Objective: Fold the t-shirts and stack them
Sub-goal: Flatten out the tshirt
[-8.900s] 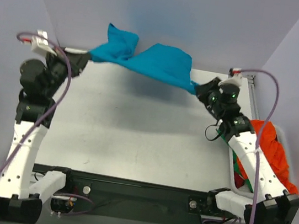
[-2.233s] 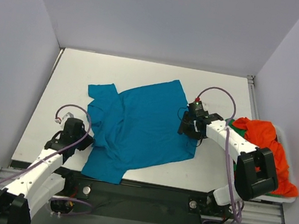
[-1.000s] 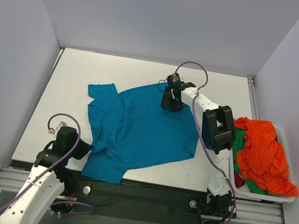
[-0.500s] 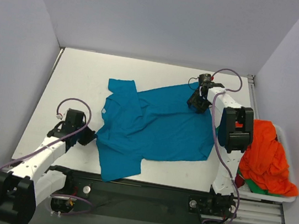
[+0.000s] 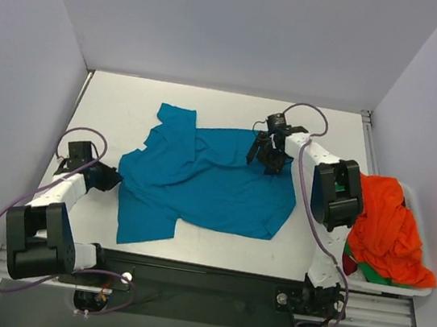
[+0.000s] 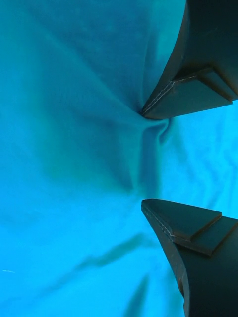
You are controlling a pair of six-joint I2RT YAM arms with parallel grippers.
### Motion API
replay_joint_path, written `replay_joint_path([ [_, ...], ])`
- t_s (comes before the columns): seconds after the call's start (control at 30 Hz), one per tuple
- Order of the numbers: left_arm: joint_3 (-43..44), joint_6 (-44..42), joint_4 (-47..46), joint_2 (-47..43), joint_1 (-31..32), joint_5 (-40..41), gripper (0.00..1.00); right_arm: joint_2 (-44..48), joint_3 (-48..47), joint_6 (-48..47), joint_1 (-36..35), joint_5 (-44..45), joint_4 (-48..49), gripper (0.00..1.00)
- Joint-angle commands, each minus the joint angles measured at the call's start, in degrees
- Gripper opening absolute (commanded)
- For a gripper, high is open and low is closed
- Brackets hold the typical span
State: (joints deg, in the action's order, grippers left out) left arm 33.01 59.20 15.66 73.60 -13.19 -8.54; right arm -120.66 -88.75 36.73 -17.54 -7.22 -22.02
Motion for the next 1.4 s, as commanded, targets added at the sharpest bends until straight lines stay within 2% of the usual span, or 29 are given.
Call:
replay_joint_path([
  [0.0, 3.3, -2.7, -3.5, -0.6, 0.0, -3.7, 0.21, 8.8, 4.9, -1.2, -1.4, 0.7, -3.6, 0.66],
  [0.03, 3.2, -3.3, -3.2, -2.7, 0.3, -3.2, 0.38, 10.7, 6.7, -1.2, -1.9, 2.9, -3.5, 0.67],
  [0.17, 3.7, -7.8, 3.7, -9.4, 0.4, 4.5, 0.50, 21.4, 17.9, 2.0, -2.5, 6.2, -1.5, 0.66],
  [0.2, 3.5, -8.3, 6.1, -10.6, 0.6, 7.2, 0.51, 25.9, 23.3, 3.2, -2.6, 6.7, -0.9, 0.66],
  [0.3, 2.8, -10.1, 8.3, -12.9, 1.3, 11.4, 0.53, 34.4, 31.0, 6.6, -3.2, 7.0, 2.4, 0.65],
  [0.43, 2.9, -12.0, 8.1, -9.5, 1.7, 11.4, 0.53, 42.3, 43.3, 11.0, -5.0, 8.4, 5.2, 0.64],
  [0.57, 2.7, -12.4, 6.8, -6.5, 3.5, 12.2, 0.52, 48.0, 51.7, 14.8, -5.9, 7.8, 8.9, 0.61],
  [0.67, 3.2, -11.8, 8.0, -4.3, 5.5, 14.8, 0.50, 53.4, 56.5, 16.7, -7.4, 8.3, 10.4, 0.61],
  [0.87, 1.5, -10.8, 5.2, -2.7, 7.0, 13.2, 0.50, 56.7, 60.3, 17.5, -7.9, 10.1, 9.7, 0.61],
  [0.97, 0.4, -10.3, 3.6, -2.1, 7.3, 13.2, 0.45, 55.6, 60.4, 17.0, -8.4, 10.5, 9.7, 0.61],
  [1.07, 0.3, -10.1, 3.1, -1.3, 7.4, 12.3, 0.35, 54.7, 60.0, 16.7, -8.9, 11.3, 9.7, 0.61],
  [1.1, 0.3, -10.1, 3.1, -1.2, 7.4, 12.2, 0.28, 54.6, 59.8, 16.8, -9.3, 11.9, 9.7, 0.60],
  [1.2, 0.2, -10.1, 3.0, -1.9, 7.4, 11.8, 0.22, 53.9, 59.5, 17.0, -10.3, 12.7, 8.9, 0.61],
  [1.23, 0.3, -10.1, 2.9, -2.2, 7.4, 11.5, 0.15, 53.6, 59.5, 17.1, -10.8, 13.5, 8.7, 0.60],
  [1.37, -0.5, -10.1, 2.3, -3.8, 7.3, 10.1, 0.06, 53.7, 60.0, 17.9, -13.0, 15.7, 7.8, 0.60],
])
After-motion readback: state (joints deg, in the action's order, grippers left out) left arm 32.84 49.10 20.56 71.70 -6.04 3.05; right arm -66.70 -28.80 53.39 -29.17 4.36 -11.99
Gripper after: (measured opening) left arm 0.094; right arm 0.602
